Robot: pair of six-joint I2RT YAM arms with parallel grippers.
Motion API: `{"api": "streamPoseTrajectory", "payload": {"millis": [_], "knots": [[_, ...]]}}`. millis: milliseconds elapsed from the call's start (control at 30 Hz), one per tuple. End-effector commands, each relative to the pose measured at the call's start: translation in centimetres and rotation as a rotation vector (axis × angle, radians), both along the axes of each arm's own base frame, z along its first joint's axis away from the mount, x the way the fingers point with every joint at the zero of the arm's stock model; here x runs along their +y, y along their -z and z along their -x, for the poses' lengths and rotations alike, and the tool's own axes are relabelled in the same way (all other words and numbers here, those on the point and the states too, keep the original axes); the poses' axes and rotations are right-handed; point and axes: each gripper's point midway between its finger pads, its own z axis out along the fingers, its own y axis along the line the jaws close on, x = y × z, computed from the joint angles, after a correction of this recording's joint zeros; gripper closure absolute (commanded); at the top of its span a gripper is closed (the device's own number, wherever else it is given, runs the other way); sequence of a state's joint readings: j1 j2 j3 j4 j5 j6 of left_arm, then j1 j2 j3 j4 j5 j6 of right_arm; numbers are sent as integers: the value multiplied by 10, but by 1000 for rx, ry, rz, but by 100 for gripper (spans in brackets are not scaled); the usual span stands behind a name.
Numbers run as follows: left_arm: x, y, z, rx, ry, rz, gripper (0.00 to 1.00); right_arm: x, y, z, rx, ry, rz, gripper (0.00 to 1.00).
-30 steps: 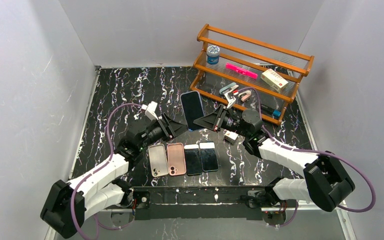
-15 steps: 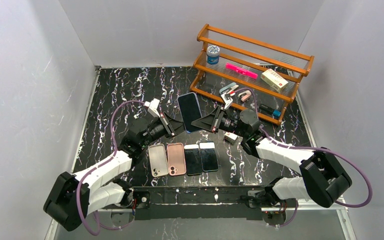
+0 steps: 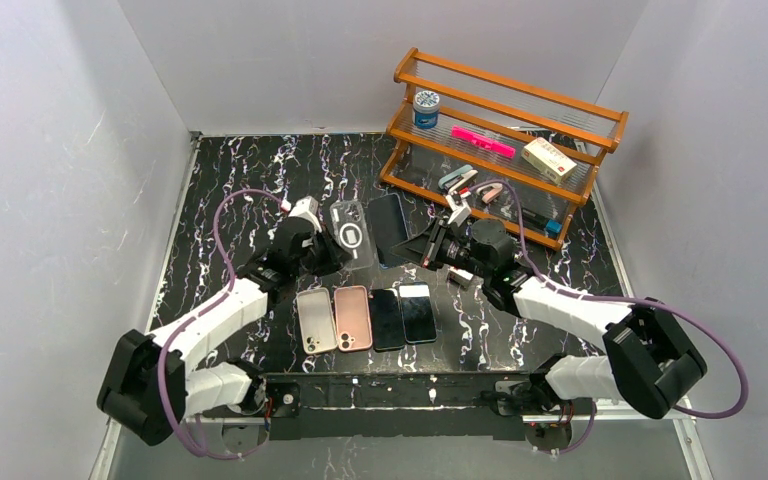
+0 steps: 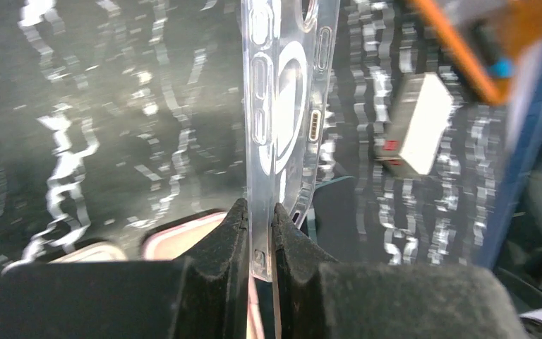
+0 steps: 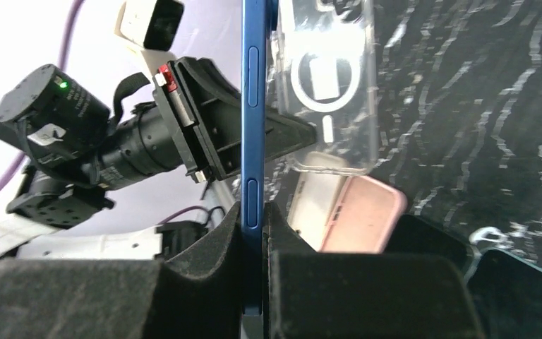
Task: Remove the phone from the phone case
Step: Place the phone at the center of the board.
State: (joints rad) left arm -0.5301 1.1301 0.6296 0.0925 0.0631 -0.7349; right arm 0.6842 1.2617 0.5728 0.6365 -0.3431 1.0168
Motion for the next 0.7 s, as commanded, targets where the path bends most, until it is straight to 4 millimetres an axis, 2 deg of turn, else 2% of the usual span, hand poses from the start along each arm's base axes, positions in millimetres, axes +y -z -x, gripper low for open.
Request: {"api": "streamPoseTrajectory", "payload": {"millis": [0,67,133,367,667], "knots": [[49,38,1,115,-86,-255,100,-7,14,-32,-71,111,90,99],[60,46,0,163,-111,-281,100,-7,33,-42,-55,132,138,99],[62,52,0,221,-91,-278,100,-3,49,-50,-37,131,181,99],[68,67,-6,348,-24,-310,100,14,84,-74,29,133,215,99],[75,91,-4,468,2,-299,100,32,125,-83,134,100,209,98]]}}
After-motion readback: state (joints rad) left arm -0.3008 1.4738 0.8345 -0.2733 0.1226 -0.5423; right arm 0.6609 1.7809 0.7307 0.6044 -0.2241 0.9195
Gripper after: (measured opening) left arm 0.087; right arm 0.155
